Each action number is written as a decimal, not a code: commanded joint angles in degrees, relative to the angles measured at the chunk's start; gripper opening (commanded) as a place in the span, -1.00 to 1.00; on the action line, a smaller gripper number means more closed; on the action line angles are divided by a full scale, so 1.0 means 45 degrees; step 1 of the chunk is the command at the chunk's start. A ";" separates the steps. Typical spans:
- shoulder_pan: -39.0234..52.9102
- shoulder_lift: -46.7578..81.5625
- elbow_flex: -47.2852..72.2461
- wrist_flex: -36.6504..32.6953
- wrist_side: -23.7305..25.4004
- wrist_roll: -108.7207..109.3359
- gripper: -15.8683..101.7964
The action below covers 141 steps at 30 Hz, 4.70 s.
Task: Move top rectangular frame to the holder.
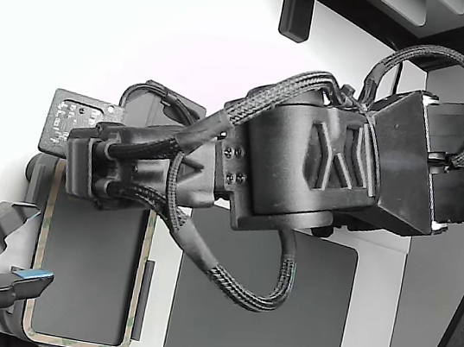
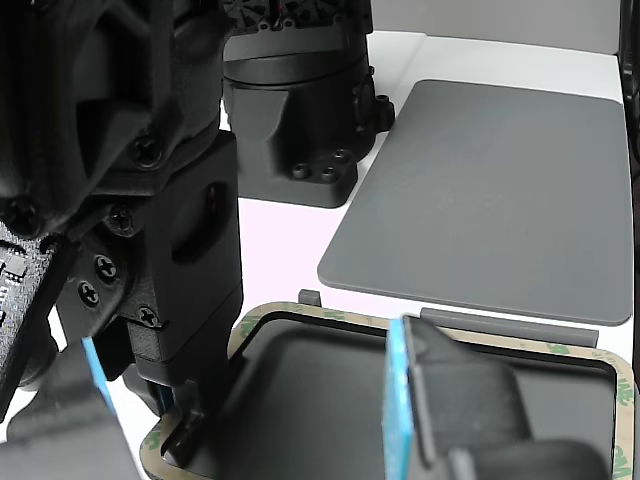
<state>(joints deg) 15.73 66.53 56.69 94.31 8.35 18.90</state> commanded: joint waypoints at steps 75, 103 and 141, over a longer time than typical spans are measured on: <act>-0.0137 -0.0195 -0.0293 -0.0098 0.0059 -0.0469 -0.90; -0.0059 -0.0293 -0.0527 -0.0059 0.0059 -0.0371 -0.90; 0.0020 0.0195 -0.0723 0.0098 0.0078 -0.0039 0.91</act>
<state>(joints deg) 16.26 64.95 55.02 94.22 8.26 18.63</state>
